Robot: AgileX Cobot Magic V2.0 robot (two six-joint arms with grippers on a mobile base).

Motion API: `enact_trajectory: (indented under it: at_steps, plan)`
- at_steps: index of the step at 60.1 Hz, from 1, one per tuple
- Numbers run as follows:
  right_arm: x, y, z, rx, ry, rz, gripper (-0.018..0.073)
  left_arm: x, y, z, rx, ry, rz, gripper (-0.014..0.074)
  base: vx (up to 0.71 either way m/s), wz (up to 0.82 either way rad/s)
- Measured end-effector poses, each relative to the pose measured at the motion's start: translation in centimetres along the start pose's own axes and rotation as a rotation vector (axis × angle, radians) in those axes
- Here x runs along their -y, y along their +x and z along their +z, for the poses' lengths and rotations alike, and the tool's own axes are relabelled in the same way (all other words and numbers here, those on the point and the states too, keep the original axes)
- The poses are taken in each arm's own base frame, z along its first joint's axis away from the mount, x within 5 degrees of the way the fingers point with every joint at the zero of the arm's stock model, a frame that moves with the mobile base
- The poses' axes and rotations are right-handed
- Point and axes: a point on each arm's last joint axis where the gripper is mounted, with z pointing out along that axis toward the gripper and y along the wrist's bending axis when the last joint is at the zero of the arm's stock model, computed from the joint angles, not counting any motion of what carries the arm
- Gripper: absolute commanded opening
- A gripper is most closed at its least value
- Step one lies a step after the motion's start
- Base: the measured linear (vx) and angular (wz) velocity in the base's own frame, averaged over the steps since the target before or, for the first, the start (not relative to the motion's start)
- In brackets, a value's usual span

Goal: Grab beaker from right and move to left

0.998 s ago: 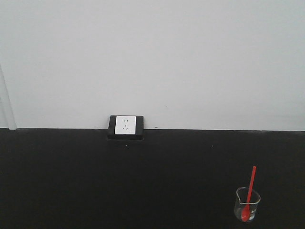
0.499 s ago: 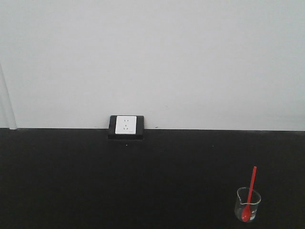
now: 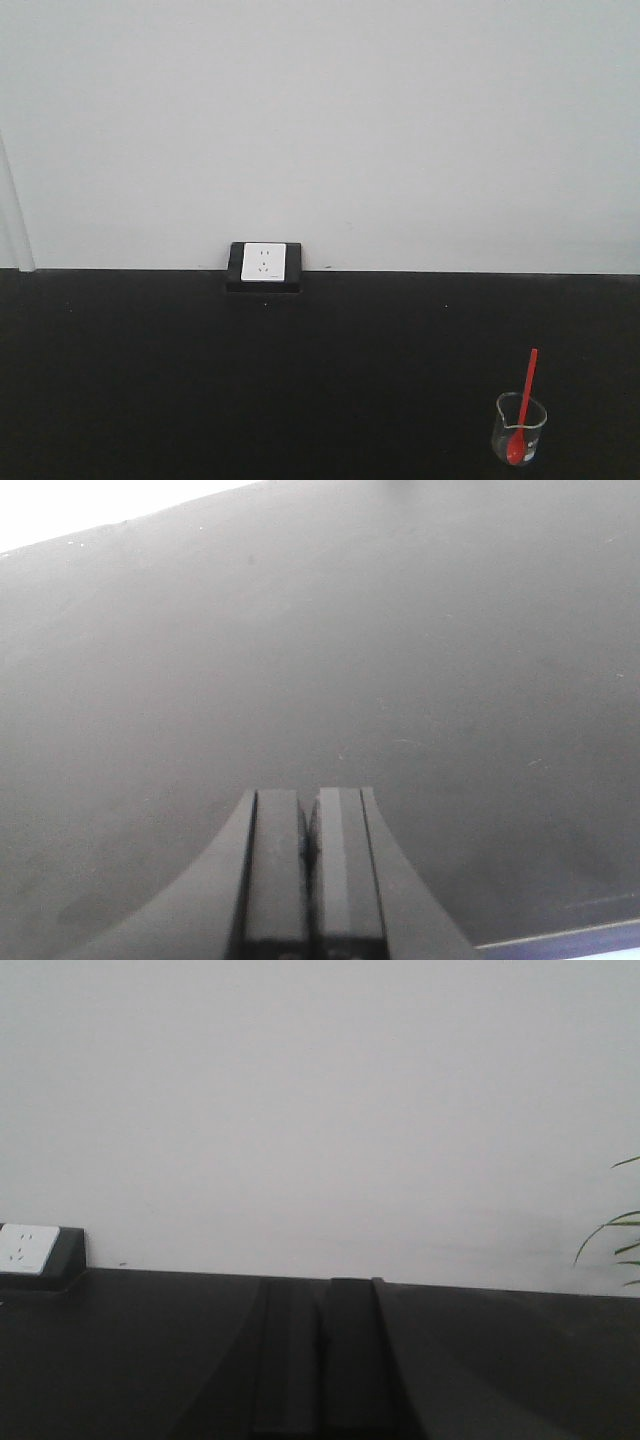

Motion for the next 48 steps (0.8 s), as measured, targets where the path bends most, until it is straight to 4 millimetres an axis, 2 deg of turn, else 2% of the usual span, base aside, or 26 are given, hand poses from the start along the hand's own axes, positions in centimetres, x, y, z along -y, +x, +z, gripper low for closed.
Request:
enact_trajectory:
  at_steps: [8,15,24,31,39,48]
  plan:
    - [0.0,0.5,1.9,0.033,0.006,0.0,0.0057,0.0,0.0,0.0,0.0,0.0,0.0,-0.0006,0.0,0.0]
    - [-0.1,1.1,3.3,0.03,0.006,-0.001,0.014,0.0,0.0,0.0,0.0,0.0,0.0,-0.0006,0.0,0.0]
    - [-0.4,2.4,4.7,-0.007,-0.015,-0.031,0.0333,0.0,0.0,0.0,0.0,0.0,0.0,-0.0006,0.0,0.0]
    - [-0.7,3.3,5.6,-0.034,-0.04,-0.06,0.0547,0.0,0.0,0.0,0.0,0.0,0.0,-0.0006,0.0,0.0]
    - [-0.8,4.5,6.9,-0.071,-0.042,-0.027,0.0721,0.0,0.0,0.0,0.0,0.0,0.0,-0.0006,0.0,0.0]
    - [-0.8,5.6,8.1,-0.084,-0.026,0.019,0.0726,0.0,0.0,0.0,0.0,0.0,0.0,-0.0006,0.0,0.0]
